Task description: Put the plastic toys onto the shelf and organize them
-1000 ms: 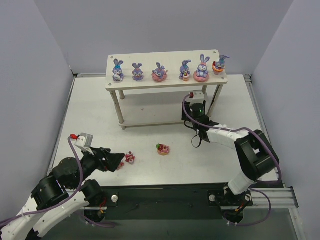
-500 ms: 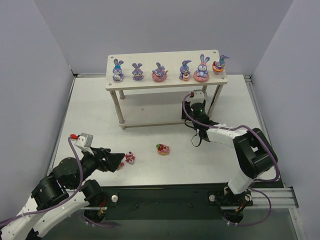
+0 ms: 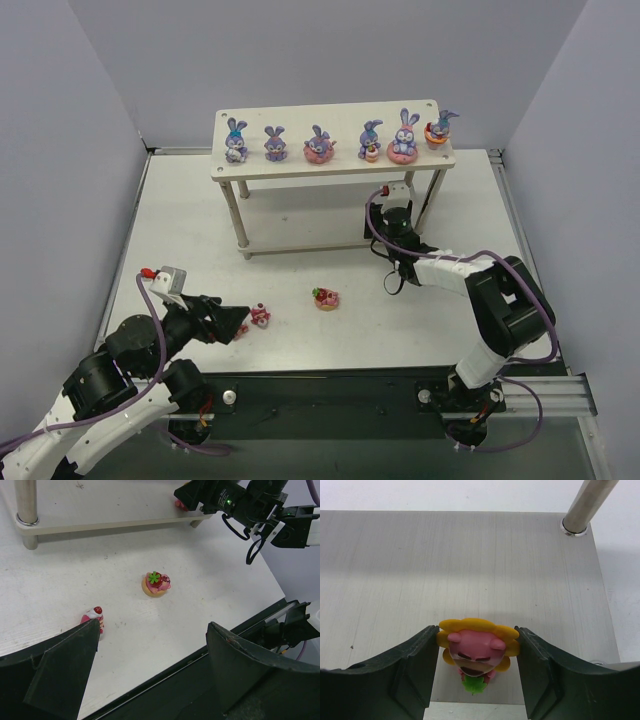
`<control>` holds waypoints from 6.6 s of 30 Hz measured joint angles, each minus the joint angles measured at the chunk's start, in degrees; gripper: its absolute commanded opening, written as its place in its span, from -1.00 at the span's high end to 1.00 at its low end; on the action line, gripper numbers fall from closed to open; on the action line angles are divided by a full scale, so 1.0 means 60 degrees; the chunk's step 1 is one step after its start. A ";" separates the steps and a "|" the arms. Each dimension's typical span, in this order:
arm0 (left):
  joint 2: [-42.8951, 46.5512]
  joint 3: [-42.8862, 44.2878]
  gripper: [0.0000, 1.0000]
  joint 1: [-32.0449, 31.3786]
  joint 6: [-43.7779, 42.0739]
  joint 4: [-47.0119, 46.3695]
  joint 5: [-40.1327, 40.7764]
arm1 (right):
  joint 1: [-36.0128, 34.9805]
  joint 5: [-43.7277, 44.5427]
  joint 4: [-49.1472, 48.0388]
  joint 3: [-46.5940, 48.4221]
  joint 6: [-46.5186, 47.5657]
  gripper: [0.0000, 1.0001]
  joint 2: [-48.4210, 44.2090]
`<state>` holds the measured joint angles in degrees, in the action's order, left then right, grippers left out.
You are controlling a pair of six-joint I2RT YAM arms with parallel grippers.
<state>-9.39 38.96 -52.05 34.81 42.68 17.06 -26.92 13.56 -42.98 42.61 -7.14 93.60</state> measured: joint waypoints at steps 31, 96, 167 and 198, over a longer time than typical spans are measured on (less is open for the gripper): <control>0.0000 -0.0007 -0.95 0.0000 -0.0015 0.0000 0.0000 | 0.0240 -0.0186 -0.1614 -0.1184 -0.0408 -0.54 -0.0095; 0.0313 -0.0098 -0.95 0.0018 -0.0098 -0.0073 -0.0178 | -0.5238 -0.0189 -0.0175 -0.2044 0.0208 -0.26 -0.0627; 0.0627 -0.0106 -0.94 0.0015 -0.0109 -0.0076 -0.0211 | -0.3632 0.2284 0.3322 0.2189 -0.0761 1.00 -0.0331; 0.0627 -0.0109 -0.95 0.0018 -0.0131 -0.0076 -0.0248 | -0.2812 0.4240 0.4160 0.4302 -0.2259 0.99 0.2149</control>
<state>-5.63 38.30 -51.94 34.02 42.22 15.57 -43.79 39.00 -18.02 68.42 -20.69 106.50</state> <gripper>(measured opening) 0.974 0.347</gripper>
